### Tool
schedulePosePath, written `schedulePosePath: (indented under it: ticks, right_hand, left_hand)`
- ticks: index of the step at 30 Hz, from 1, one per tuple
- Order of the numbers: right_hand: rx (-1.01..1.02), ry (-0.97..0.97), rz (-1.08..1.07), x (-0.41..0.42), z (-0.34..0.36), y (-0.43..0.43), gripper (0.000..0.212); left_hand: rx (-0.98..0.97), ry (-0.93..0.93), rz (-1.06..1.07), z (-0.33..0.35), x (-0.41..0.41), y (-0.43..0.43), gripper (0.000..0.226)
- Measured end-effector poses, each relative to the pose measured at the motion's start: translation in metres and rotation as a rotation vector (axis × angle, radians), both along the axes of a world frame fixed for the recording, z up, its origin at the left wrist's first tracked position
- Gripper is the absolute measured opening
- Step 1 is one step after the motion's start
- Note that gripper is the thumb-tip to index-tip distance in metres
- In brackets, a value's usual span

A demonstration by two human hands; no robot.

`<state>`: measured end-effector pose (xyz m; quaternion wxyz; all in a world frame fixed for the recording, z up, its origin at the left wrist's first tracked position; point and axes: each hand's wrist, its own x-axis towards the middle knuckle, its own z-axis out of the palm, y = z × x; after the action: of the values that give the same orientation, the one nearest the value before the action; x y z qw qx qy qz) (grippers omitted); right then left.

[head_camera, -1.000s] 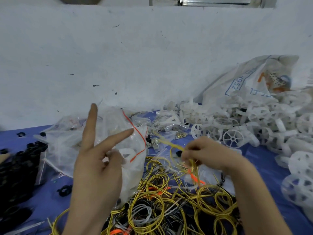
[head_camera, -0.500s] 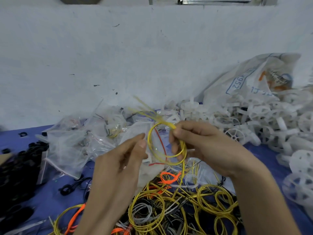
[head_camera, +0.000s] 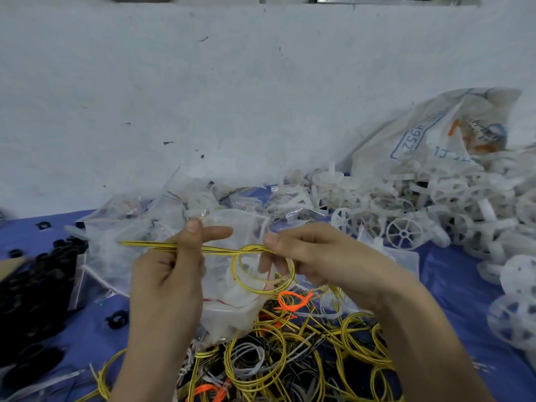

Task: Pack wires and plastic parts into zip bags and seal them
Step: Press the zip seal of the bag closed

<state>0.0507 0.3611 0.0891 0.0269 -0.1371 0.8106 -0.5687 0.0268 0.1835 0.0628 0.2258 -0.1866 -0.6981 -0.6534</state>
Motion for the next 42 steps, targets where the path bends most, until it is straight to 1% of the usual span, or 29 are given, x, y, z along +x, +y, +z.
schedulePosePath:
  ticks: [2,6,9,12,13,16,18,21,24,26,28,29,31,32,33,35,37,40,42]
  right_hand:
    - [-0.002,0.002,-0.02,0.001,0.001,0.008,0.038]
    - [0.05,0.063,-0.046,0.0,-0.003,0.016,0.023]
    - [0.004,0.076,-0.009,-0.001,-0.005,0.016,0.016]
    - [0.015,0.081,-0.002,-0.003,-0.004,0.016,0.022]
    - [0.026,0.07,0.014,-0.002,-0.004,0.016,0.024]
    - [-0.001,0.005,0.06,-0.002,-0.006,0.02,0.015]
    - [-0.009,-0.029,0.091,-0.003,-0.008,0.023,0.013]
    - [0.009,-0.08,0.15,-0.004,-0.009,0.026,0.01]
    - [0.019,-0.107,0.178,-0.002,-0.01,0.033,0.008]
    - [-0.028,-0.094,0.126,-0.002,-0.01,0.041,0.014]
    - [-0.153,-0.054,-0.011,-0.005,-0.012,0.052,0.019]
    - [-0.263,-0.03,-0.088,-0.008,-0.014,0.059,0.018]
    - [-0.52,-0.008,-0.196,-0.016,-0.021,0.071,0.008]
    - [-0.613,-0.023,-0.246,-0.022,-0.028,0.075,0.005]
    - [-0.664,-0.063,-0.31,-0.029,-0.036,0.077,0.008]
    - [-0.674,-0.212,-0.437,-0.045,-0.058,0.076,0.019]
    - [-0.654,-0.378,-0.46,-0.058,-0.078,0.066,0.023]
    - [-0.528,-0.547,-0.371,-0.071,-0.104,0.049,0.023]
    - [-0.318,-0.612,-0.333,-0.074,-0.115,0.04,0.025]
  left_hand:
    - [-0.05,0.012,0.015,0.002,-0.001,-0.004,0.038]
    - [-0.099,0.003,-0.05,0.002,0.003,-0.001,0.038]
    - [-0.108,-0.019,-0.074,0.004,0.006,0.001,0.036]
    - [-0.126,-0.031,-0.08,0.005,0.007,0.001,0.04]
    - [-0.131,-0.029,-0.076,0.004,0.006,0.001,0.04]
    - [-0.143,-0.024,-0.086,0.004,0.004,0.0,0.039]
    - [-0.18,-0.014,-0.104,0.005,0.003,-0.002,0.039]
    - [-0.23,0.021,-0.067,0.003,0.002,-0.003,0.044]
    - [-0.215,0.061,-0.047,0.001,0.005,0.001,0.042]
    - [-0.267,0.084,-0.06,0.0,0.005,0.002,0.047]
    - [-0.294,0.085,-0.043,0.002,0.004,-0.002,0.05]
    - [-0.308,0.092,-0.009,0.002,0.002,-0.006,0.045]
    - [-0.361,0.113,0.059,0.001,-0.002,-0.012,0.039]
    - [-0.387,0.119,0.067,0.001,-0.004,-0.014,0.04]
    - [-0.413,0.119,0.058,0.0,-0.006,-0.016,0.042]
    - [-0.492,0.118,0.02,-0.001,-0.009,-0.018,0.046]
    - [-0.551,0.12,-0.005,-0.003,-0.011,-0.017,0.041]
    - [-0.58,0.144,0.006,-0.003,-0.012,-0.017,0.019]
    - [-0.56,0.131,0.002,-0.003,-0.012,-0.019,0.007]
